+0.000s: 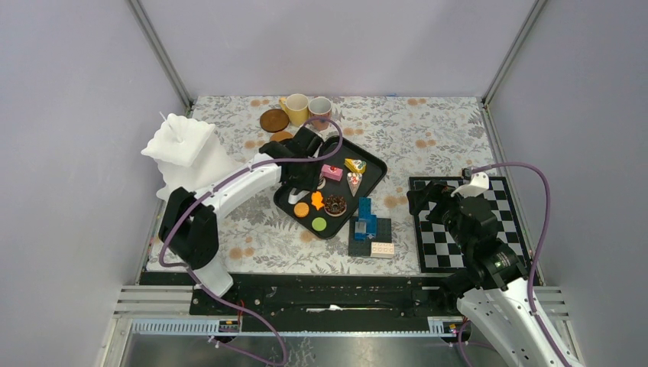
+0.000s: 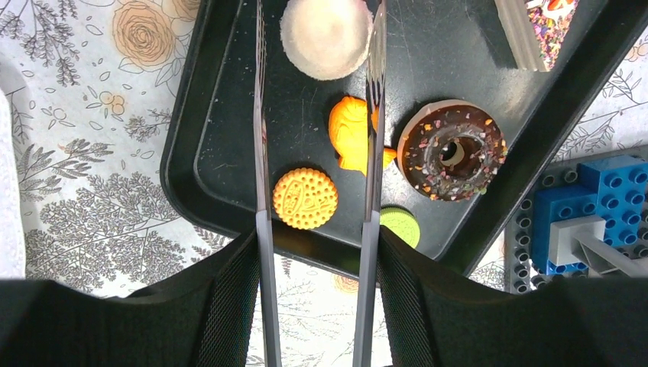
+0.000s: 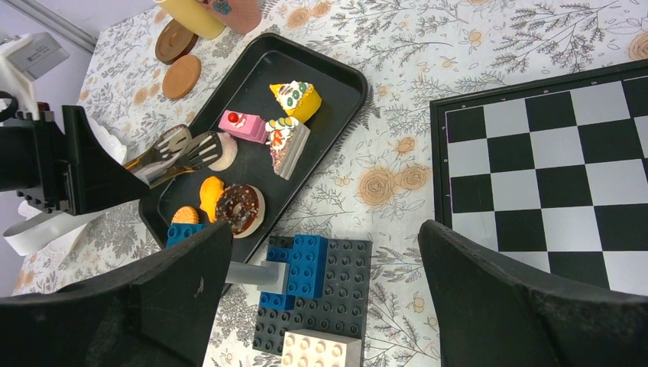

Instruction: Serve the afternoon tea

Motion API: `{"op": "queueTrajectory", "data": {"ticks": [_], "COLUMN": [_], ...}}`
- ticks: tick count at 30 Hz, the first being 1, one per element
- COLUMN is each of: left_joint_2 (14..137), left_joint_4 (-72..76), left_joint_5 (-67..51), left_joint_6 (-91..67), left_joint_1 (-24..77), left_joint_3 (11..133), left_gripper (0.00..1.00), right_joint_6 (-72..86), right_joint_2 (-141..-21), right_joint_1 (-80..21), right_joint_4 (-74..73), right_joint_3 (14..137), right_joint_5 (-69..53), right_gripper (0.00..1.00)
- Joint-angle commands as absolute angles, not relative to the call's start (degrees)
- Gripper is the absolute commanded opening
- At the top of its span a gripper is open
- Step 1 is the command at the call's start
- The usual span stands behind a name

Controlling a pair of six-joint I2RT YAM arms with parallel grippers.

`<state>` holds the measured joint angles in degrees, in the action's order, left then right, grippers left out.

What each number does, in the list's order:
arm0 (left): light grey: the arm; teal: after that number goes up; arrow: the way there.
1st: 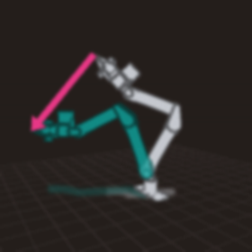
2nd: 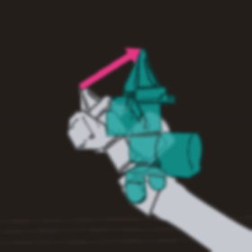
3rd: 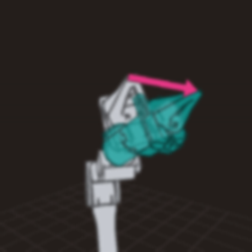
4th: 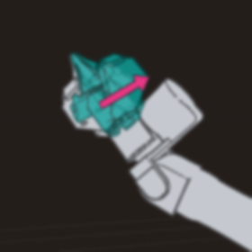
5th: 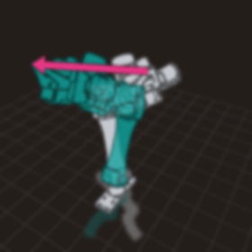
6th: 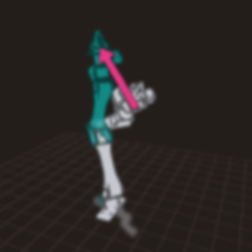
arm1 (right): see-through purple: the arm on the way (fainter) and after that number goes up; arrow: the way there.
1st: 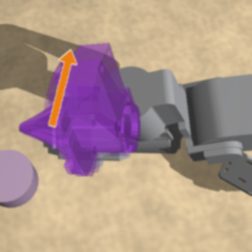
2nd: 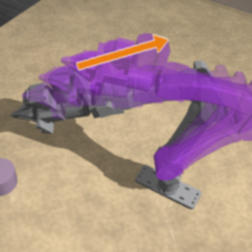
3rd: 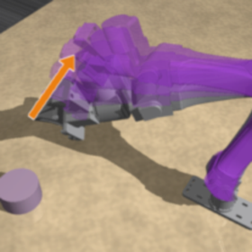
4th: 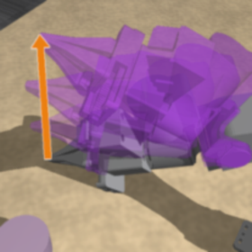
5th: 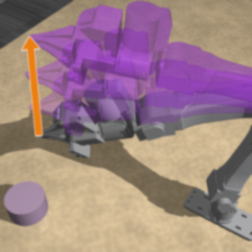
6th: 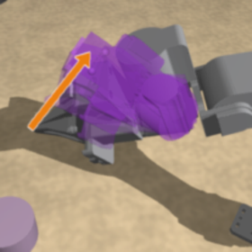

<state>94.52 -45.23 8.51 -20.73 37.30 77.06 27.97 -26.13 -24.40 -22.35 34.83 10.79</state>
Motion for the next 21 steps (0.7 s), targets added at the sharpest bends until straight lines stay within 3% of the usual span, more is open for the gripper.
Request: {"op": "queueTrajectory", "data": {"ticks": [1,21], "left_joint_2": [96.05,100.9], "left_joint_4": [-44.03,-43.07], "left_joint_5": [8.16,5.73], "left_joint_6": [-19.86,-19.2], "left_joint_1": [36.63,35.68], "left_joint_3": [81.26,82.59], "left_gripper": [0.56,0.55], "right_joint_6": [28.29,27.6], "right_joint_2": [-25.45,-26.06], "right_joint_1": [-24.79,-24.81], "right_joint_4": [-20.26,-20.22], "right_joint_3": [35.2,35.69], "right_joint_5": [10.36,10.63], "right_gripper": [0.98,0.98]}}
